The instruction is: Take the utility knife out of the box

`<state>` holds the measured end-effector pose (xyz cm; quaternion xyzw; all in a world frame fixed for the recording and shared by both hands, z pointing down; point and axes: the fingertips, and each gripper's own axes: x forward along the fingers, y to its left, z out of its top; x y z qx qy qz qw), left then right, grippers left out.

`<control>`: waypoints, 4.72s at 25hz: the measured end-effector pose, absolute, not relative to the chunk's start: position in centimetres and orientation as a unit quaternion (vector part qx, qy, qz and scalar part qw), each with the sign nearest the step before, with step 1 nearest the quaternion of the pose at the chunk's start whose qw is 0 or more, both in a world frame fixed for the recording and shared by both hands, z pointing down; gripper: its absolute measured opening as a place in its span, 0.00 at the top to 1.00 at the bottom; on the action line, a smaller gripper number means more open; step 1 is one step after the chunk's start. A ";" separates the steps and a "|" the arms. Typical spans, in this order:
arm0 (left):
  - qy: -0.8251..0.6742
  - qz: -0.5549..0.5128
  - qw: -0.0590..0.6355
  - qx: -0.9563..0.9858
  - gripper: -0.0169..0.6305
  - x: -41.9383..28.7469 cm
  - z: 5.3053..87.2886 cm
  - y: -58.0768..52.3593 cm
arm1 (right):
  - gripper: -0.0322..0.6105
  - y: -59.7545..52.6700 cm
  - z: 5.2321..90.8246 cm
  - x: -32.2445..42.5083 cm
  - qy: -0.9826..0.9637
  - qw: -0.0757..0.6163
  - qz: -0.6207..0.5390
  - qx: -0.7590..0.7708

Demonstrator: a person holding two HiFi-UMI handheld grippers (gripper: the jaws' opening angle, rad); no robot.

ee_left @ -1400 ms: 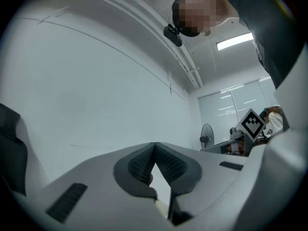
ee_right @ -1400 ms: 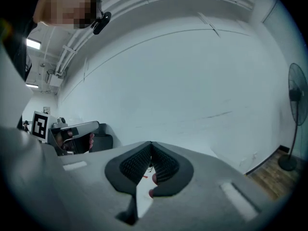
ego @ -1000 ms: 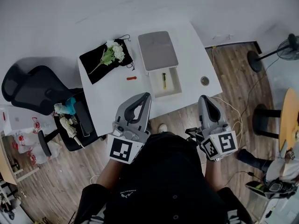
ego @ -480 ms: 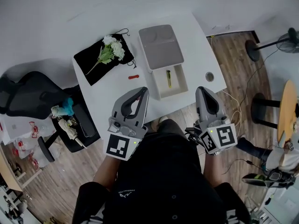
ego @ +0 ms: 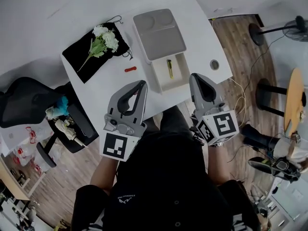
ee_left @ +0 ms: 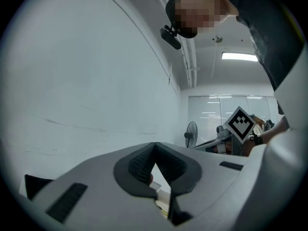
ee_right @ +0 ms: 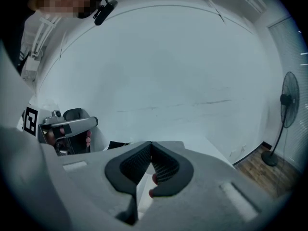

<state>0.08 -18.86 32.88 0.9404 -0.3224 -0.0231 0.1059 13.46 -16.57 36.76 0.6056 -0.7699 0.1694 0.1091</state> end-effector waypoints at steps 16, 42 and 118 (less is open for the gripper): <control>-0.309 -0.003 0.121 0.943 0.97 2.5 35.9 -21.2 | 0.94 -20.2 47.8 13.5 -0.746 0.162 0.264 0.589; -0.331 0.008 0.136 0.934 0.97 2.3 38.0 -24.3 | 0.94 -23.3 61.5 15.1 -0.670 0.284 0.357 0.586; -0.357 0.005 0.118 0.927 0.97 0.5 36.6 -20.0 | 0.84 -20.3 57.2 14.6 -0.673 0.294 0.344 0.585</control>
